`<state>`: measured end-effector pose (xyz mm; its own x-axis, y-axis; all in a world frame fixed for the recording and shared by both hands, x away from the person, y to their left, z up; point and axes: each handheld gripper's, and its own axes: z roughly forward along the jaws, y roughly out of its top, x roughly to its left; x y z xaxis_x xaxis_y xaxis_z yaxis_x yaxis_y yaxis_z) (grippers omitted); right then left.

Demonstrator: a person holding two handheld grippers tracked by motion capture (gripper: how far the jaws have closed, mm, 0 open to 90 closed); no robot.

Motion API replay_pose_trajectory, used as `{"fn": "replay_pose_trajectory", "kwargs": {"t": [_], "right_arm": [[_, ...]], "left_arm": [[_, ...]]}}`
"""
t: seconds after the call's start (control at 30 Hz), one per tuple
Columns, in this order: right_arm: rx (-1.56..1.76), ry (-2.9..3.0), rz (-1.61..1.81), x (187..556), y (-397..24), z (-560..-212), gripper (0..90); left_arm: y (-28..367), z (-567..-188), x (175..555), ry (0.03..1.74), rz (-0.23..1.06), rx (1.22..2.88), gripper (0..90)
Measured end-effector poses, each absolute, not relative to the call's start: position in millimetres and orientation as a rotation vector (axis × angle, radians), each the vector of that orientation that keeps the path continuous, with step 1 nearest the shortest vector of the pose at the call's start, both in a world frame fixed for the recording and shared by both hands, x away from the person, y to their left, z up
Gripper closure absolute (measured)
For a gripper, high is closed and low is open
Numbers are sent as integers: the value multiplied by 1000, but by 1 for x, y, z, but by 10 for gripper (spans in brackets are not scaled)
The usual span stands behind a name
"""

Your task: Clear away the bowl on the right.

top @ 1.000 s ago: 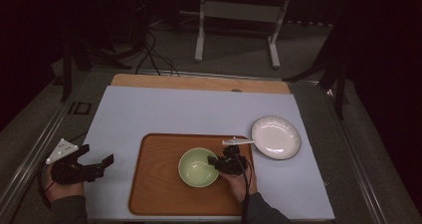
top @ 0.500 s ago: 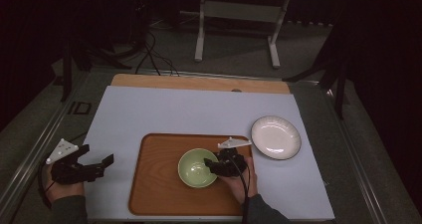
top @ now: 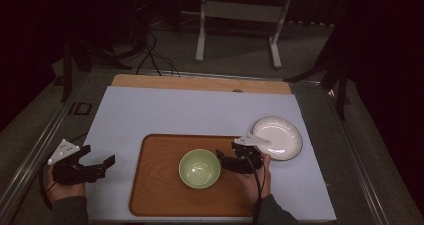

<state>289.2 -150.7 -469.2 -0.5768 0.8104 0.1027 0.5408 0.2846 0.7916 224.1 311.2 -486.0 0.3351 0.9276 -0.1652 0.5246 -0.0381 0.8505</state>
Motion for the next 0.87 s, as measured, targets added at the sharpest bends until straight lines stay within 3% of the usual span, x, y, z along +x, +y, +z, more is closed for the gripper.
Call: {"fn": "replay_pose_trajectory", "kwargs": {"t": [0.33, 0.87], "right_arm": [[1238, 2059, 1116, 288, -189, -456, 328], [1457, 1945, 1043, 287, -259, -467, 341]], "left_arm": [[311, -486, 224, 1314, 559, 1692, 27], [309, -486, 225, 1312, 552, 1705, 27]]}}
